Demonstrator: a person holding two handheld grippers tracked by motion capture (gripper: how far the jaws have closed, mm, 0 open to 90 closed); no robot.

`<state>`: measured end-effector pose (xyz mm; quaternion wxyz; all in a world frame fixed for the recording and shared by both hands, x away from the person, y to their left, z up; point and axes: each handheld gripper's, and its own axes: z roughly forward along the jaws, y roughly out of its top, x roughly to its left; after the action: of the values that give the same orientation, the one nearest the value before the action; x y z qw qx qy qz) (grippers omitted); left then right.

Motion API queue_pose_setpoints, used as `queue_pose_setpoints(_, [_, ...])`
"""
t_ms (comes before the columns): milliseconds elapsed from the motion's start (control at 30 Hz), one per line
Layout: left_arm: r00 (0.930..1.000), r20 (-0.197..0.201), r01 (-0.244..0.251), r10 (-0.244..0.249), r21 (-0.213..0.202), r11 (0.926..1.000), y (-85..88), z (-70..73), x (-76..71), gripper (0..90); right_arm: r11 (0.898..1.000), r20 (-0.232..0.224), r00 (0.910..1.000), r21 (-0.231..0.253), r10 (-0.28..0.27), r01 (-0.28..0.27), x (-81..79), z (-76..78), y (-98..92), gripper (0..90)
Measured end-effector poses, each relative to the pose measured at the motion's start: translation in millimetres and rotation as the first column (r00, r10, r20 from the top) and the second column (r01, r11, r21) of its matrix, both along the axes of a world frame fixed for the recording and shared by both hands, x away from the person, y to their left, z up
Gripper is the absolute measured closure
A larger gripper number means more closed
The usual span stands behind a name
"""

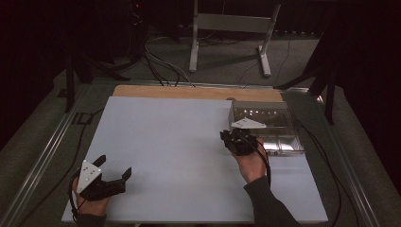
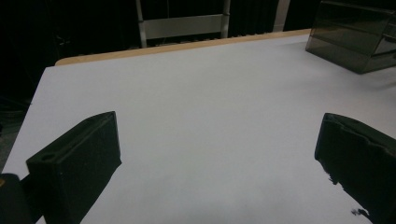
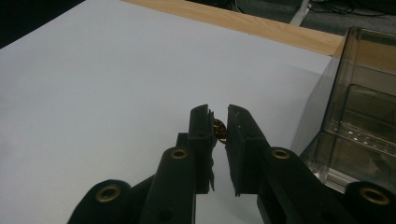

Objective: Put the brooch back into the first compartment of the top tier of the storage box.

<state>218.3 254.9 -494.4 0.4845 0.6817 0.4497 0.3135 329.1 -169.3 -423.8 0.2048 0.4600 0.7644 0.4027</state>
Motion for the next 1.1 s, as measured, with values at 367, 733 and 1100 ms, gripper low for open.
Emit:
queue_pose_setpoints(367, [1.0, 0.002, 0.0, 0.0, 0.0, 1.0, 0.2, 0.2, -0.2, 0.9, 1.0, 0.002, 0.9999, -0.001, -0.015, 0.015, 0.8, 1.5, -7.1, 81.4])
queue_pose_setpoints(733, [1.0, 0.002, -0.001, 0.001, 0.0, 1.0, 0.1, 0.2, -0.2, 0.9, 0.999, 0.002, 0.9995, 0.003, -0.032, 0.032, 1.1, 1.8, -16.3, 81.3])
queue_pose_setpoints(1100, [1.0, 0.0, -0.001, 0.001, 0.0, 1.0, 0.0, 0.0, -0.1, 0.9, 0.999, 0.0, 0.9989, 0.001, -0.048, 0.048, 2.0, 1.9, -25.7, 81.3])
